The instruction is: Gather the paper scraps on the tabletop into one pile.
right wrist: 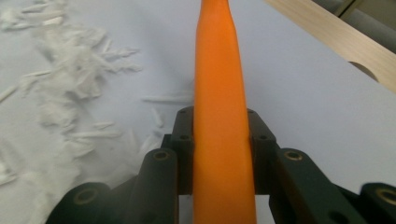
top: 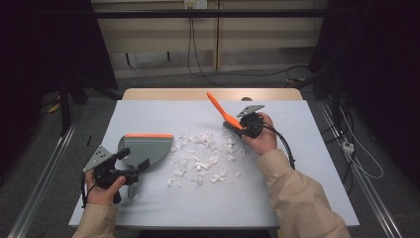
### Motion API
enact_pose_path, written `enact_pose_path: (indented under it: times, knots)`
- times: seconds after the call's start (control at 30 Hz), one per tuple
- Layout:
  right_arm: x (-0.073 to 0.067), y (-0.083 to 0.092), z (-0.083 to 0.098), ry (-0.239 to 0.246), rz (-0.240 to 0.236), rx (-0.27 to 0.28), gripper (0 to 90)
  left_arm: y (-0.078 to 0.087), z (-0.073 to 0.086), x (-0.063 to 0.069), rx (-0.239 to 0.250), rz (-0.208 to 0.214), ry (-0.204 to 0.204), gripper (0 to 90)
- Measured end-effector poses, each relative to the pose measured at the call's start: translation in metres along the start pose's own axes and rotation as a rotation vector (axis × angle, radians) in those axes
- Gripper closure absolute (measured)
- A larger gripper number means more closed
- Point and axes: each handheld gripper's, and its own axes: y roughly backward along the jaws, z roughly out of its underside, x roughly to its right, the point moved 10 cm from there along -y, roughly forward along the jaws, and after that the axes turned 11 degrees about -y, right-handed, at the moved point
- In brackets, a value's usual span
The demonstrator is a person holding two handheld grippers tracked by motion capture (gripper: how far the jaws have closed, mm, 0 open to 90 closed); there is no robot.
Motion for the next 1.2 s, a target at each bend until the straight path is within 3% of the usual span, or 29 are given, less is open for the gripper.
enact_pose_path:
  times: [0.4, 0.63, 0.73, 0.77, 0.83, 1.1, 1.2]
  knots:
    - [-0.038, 0.017, 0.014, 0.039, -0.066, 0.008, 71.4, -0.003, 0.0, 0.004, -0.004, 0.009, -0.009, 5.6]
    - [-0.052, 0.023, 0.02, 0.046, -0.089, 0.017, 71.4, -0.003, 0.0, 0.004, -0.004, 0.005, -0.013, 5.6]
    - [-0.061, 0.027, 0.02, 0.026, -0.149, 0.018, 71.5, -0.003, 0.0, 0.004, -0.004, 0.003, -0.014, 5.6]
    - [-0.062, 0.03, 0.02, 0.034, -0.145, 0.021, 71.5, -0.003, -0.001, 0.004, -0.001, 0.002, -0.01, 5.6]
    - [-0.059, 0.035, 0.016, 0.05, -0.124, 0.04, 71.5, -0.003, -0.001, 0.004, -0.004, 0.001, -0.016, 5.6]
    - [-0.032, 0.037, -0.006, -0.053, -0.134, 0.111, 71.5, -0.005, -0.001, 0.006, -0.003, 0.0, -0.016, 5.7]
    - [-0.027, 0.03, -0.01, -0.04, -0.113, 0.106, 71.5, -0.006, 0.0, 0.005, -0.007, -0.001, -0.015, 5.7]
